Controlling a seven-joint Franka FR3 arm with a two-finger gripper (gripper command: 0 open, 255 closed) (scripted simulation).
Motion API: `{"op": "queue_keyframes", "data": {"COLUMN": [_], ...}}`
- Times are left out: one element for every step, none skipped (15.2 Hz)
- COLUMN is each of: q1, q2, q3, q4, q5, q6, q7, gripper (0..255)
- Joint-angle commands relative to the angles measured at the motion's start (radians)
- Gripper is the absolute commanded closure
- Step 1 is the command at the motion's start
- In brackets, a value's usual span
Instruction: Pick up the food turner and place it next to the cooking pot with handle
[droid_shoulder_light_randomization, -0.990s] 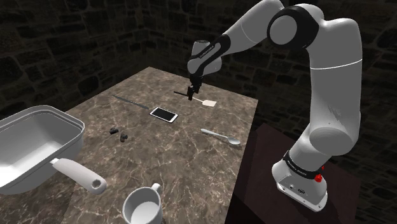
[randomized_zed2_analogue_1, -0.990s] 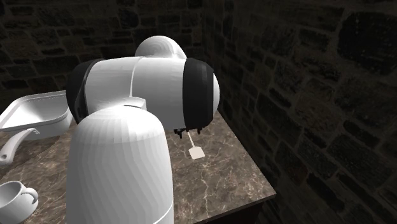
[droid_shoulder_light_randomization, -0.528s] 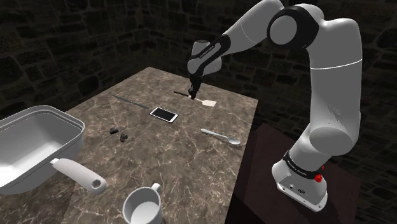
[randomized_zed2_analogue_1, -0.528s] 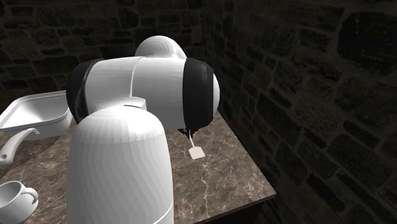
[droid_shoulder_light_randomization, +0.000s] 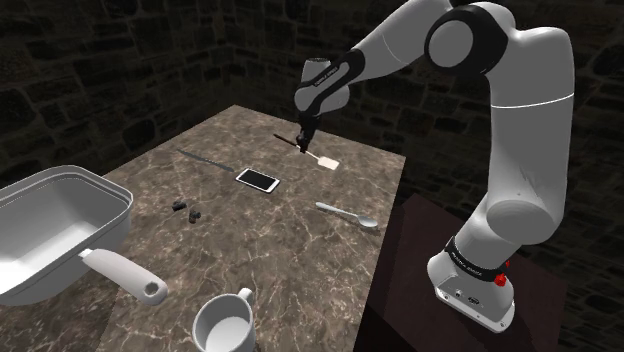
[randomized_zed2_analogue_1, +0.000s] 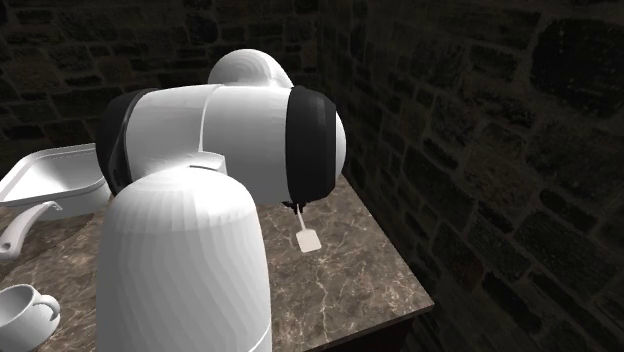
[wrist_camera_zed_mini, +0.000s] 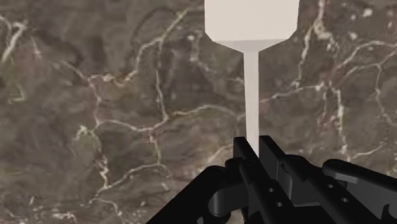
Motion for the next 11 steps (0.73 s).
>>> {"op": "queue_keyframes", "data": {"q1": [0.0,0.001,0.001,0.002,0.002,0.003,0.003,0.004,0.004,0.005,0.005], "q2": [-0.018,-0.027,-0.036,-0.044,-0.053,-0.061,-0.069,-0.077,-0.085,-0.093,-0.1], "q3": [-0.002,-0.003,-0.004,-0.004,-0.005,-0.006,-0.007,-0.007,-0.008,-0.009,-0.009], "q4": [0.001,0.002,0.004,0.006,0.007,0.01,0.012,0.015,0.017,0.02,0.024], "q5": [-0.003,-0.004,-0.005,-0.007,-0.008,-0.009,-0.011,-0.012,-0.013,-0.015,-0.016], "q6": [-0.019,-0.029,-0.04,-0.05,-0.06,-0.071,-0.081,-0.092,-0.102,-0.113,-0.124], "q7": [0.001,0.002,0.003,0.004,0.005,0.006,0.008,0.009,0.01,0.011,0.012], "gripper": [255,255,255,255,255,255,255,255,255,255,255]}}
